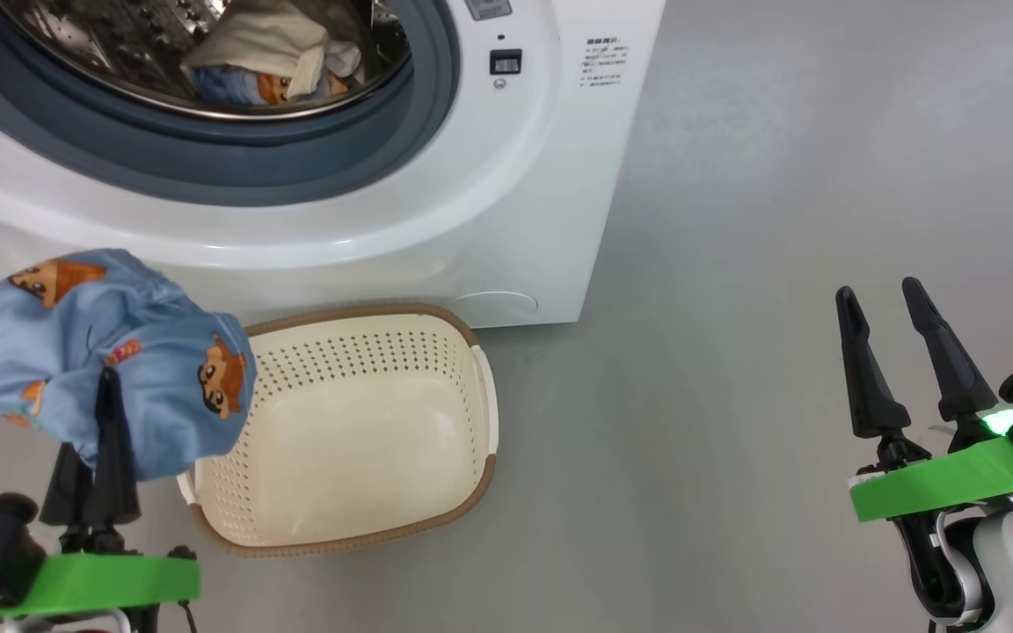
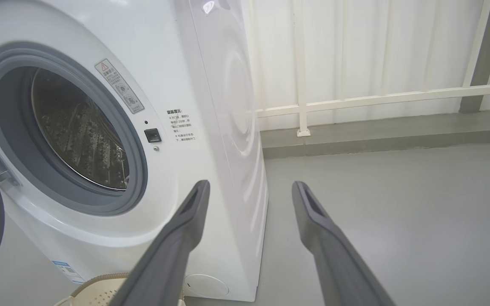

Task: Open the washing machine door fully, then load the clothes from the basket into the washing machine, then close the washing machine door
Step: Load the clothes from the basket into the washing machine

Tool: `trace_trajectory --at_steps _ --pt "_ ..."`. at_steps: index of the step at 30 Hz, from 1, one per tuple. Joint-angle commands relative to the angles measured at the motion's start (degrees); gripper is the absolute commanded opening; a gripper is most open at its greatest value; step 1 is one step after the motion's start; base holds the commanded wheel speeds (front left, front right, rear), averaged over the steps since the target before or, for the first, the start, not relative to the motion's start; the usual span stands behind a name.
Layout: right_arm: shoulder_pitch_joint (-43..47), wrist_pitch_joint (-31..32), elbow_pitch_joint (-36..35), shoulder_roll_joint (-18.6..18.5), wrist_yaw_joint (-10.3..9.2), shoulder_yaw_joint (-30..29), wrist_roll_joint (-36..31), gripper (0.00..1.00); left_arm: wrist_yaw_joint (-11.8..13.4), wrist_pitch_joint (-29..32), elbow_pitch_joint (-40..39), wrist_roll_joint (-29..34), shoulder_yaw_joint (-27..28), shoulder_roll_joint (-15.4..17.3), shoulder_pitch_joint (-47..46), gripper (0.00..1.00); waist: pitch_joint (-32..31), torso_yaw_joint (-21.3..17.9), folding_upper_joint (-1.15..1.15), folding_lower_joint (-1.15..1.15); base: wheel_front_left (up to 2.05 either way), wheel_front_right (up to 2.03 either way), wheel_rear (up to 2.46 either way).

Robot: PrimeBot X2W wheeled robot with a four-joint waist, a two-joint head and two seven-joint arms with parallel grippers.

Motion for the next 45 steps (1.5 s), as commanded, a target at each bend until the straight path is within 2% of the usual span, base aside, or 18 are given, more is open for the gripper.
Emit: trace_trajectory --at_steps 1,13,26,36,45 --pt "0.76 -0.45 -1.54 -0.92 0.25 0.75 0.54 1.0 -0.12 -0.37 -2.74 0.74 2.46 0.71 0.56 0.0 0.04 -0.01 0.0 0.0 0.0 0.0 0.0" --pt "1.16 -0.45 -1.72 -0.63 0.25 0.16 0.37 1.0 -0.12 -0.37 -5.29 2.1 2.96 -0.9 2.69 0.0 0.16 -0.09 0.0 0.0 0.0 0.0 0.0" --pt "0.26 -0.45 -2.43 0.75 0.25 -0.24 0.33 1.0 -0.12 -0.37 -3.57 0.89 0.4 1.01 -3.27 0.0 3.42 -1.46 0.0 0.0 0.0 0.0 0.0" --pt "-2.67 -0.45 -2.79 2.65 0.25 0.15 0.26 1.0 -0.12 -0.37 1.95 -0.07 -2.85 4.45 -17.44 0.0 9.19 -3.83 0.0 0.0 0.0 0.0 0.0" --pt "-4.91 -0.45 -2.73 4.94 0.25 1.03 0.35 1.0 -0.12 -0.37 11.57 -1.84 -4.62 8.63 -30.92 0.0 13.45 -7.51 0.0 0.0 0.0 0.0 0.0"
